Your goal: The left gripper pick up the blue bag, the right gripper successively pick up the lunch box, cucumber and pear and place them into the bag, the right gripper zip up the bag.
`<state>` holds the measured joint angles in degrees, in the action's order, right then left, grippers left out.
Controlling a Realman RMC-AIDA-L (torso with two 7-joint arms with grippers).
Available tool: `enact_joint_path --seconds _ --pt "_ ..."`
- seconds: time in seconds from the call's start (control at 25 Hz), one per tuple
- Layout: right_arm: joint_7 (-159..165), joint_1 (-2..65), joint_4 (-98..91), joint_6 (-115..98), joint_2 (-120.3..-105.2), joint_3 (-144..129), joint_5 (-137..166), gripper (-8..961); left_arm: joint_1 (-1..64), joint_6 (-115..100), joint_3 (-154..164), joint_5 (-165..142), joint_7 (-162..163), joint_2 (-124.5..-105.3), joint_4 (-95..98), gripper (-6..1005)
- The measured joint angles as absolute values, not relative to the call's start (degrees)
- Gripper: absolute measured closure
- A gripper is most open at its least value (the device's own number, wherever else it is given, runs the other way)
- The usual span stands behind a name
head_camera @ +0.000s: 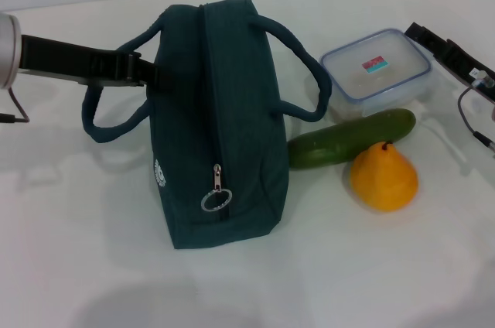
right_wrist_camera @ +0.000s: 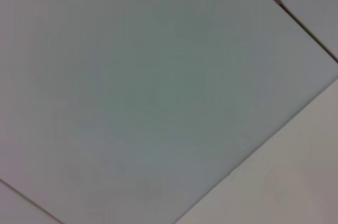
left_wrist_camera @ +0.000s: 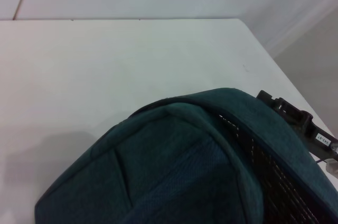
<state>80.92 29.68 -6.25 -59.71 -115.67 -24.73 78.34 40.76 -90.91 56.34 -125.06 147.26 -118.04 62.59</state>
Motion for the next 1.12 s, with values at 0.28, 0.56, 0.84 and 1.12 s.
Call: enact_joint_path --seconds 0.28,0.56,0.84,1.12 --pt "81.52 29.9 -6.14 -60.12 -115.66 -26.17 78.4 379 40.8 -90.35 56.59 -125.07 146.75 -118.18 62.57 953" --pt "81.99 30.12 -6.07 -61.34 -115.72 -27.46 78.4 395 40.64 -90.18 56.5 -125.07 146.09 -118.41 62.57 953" --pt "82.07 29.4 -6.04 -62.68 -115.8 -27.01 77.95 411 40.13 -90.16 56.34 -125.06 146.07 -118.67 62.58 952" --pt "82.57 29.05 -5.9 -64.59 -115.81 -26.82 77.86 428 39.97 -90.16 56.32 -125.06 146.07 -118.74 62.58 953"
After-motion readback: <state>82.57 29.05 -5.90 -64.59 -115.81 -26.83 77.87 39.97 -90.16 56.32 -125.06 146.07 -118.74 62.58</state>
